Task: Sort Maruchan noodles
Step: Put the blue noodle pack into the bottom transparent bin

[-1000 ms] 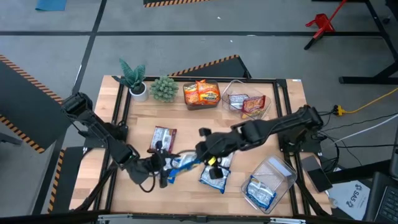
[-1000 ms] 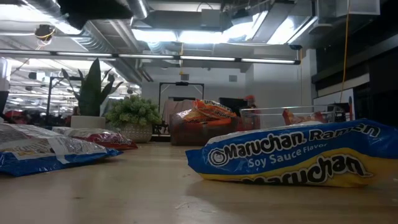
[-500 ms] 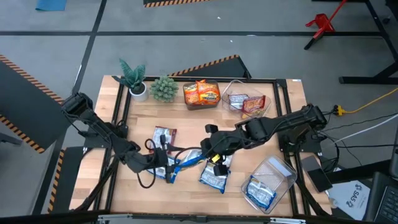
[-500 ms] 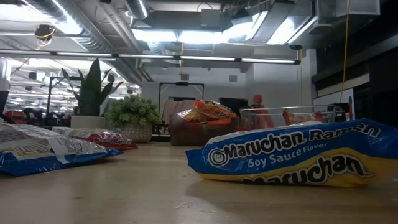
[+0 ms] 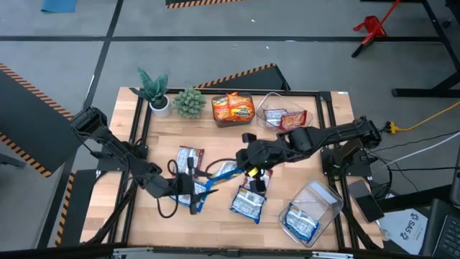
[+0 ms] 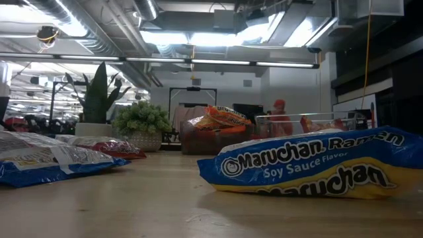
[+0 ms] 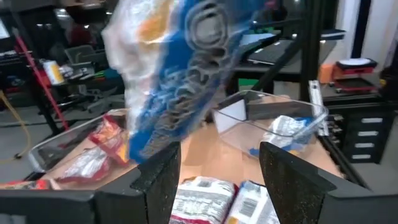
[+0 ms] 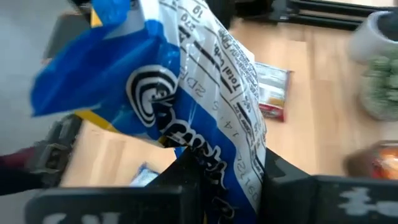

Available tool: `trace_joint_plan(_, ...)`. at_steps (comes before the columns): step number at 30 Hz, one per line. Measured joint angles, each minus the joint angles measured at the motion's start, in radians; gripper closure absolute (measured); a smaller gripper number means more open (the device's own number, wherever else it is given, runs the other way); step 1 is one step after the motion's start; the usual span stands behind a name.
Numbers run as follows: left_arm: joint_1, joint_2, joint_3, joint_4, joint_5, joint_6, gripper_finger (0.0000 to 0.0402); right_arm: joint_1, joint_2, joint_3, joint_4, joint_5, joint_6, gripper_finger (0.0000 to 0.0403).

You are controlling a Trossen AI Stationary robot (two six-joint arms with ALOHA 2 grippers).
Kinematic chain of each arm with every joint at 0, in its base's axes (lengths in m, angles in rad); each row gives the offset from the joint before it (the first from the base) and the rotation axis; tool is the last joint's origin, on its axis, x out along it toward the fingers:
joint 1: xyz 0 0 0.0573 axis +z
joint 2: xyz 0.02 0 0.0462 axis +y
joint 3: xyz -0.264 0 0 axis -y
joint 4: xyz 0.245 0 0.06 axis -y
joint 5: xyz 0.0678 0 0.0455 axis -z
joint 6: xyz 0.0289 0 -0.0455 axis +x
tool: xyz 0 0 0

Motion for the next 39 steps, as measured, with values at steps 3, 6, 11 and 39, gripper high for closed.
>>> trace_joint_plan(3, 0.018, 0.0, 0.0, 0.023, -0.007, 0.022, 0.0188, -0.007, -0.001, 0.001, -0.007, -0.02, -0.003, 0.0346)
trace_joint_plan(6, 0.038, 0.0, 0.0, 0.04, -0.012, 0.047, 0.0188, -0.007, 0.004, 0.0, -0.001, -0.038, -0.009, 0.0346)
trace_joint_plan(11, 0.079, 0.001, 0.001, 0.082, 0.029, 0.058, 0.0188, -0.015, 0.008, -0.002, 0.007, -0.028, -0.029, 0.0346)
trace_joint_plan(39, 0.16, 0.0, 0.032, 0.049, 0.051, 0.109, 0.0268, -0.06, 0.009, -0.013, 0.043, -0.173, -0.015, 0.028)
